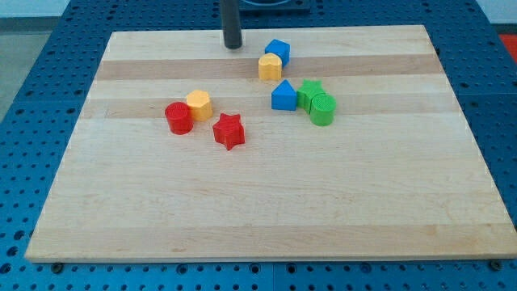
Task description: Move the blue cube into the red star
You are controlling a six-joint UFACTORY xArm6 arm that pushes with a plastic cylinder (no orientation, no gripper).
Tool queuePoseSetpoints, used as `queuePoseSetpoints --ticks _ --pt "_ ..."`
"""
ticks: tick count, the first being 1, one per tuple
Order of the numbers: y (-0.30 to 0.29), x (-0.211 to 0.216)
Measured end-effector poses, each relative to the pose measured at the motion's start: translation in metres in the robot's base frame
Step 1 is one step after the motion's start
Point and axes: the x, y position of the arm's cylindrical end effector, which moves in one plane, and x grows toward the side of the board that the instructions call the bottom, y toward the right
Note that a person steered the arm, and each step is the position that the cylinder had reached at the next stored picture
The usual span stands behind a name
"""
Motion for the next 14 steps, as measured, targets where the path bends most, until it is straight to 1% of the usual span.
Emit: queuePoseSetpoints --ticks 2,3,8,9,12,14 --pt "0.064 -0.007" --pt "0.075 -0.007" --pt "0.067 0.041" --pt "0.054 0.041" --pt "0.050 0.045" --pt "0.050 0.067"
